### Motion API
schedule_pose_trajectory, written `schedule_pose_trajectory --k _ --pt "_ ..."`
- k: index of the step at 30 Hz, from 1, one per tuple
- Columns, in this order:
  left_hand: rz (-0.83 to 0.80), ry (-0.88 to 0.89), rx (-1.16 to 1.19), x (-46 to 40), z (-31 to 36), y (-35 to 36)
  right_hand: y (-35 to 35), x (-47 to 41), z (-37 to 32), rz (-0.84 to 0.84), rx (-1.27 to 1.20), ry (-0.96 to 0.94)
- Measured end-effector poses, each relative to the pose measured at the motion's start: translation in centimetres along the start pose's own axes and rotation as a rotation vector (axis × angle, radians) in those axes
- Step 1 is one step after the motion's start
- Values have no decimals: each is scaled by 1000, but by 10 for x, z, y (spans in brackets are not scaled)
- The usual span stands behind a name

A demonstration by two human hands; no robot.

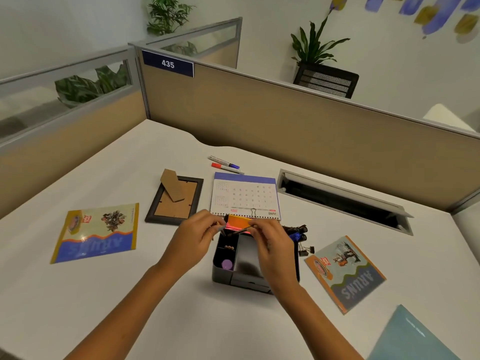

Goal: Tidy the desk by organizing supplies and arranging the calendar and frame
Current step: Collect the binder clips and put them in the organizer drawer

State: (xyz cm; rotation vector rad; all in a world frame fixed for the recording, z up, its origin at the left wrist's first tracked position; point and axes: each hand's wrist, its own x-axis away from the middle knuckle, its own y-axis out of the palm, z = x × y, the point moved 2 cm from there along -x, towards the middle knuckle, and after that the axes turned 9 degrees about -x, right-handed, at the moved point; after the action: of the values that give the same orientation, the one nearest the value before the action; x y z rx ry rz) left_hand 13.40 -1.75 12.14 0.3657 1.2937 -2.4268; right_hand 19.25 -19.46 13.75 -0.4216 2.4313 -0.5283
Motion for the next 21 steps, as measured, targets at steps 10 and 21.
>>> schedule_pose_trajectory --k 10,21 --pt "-161 201 -257 9 -14 38 37 23 29 -184 316 -46" --pt "-204 206 -210 16 -28 47 52 32 34 -188 459 -85"
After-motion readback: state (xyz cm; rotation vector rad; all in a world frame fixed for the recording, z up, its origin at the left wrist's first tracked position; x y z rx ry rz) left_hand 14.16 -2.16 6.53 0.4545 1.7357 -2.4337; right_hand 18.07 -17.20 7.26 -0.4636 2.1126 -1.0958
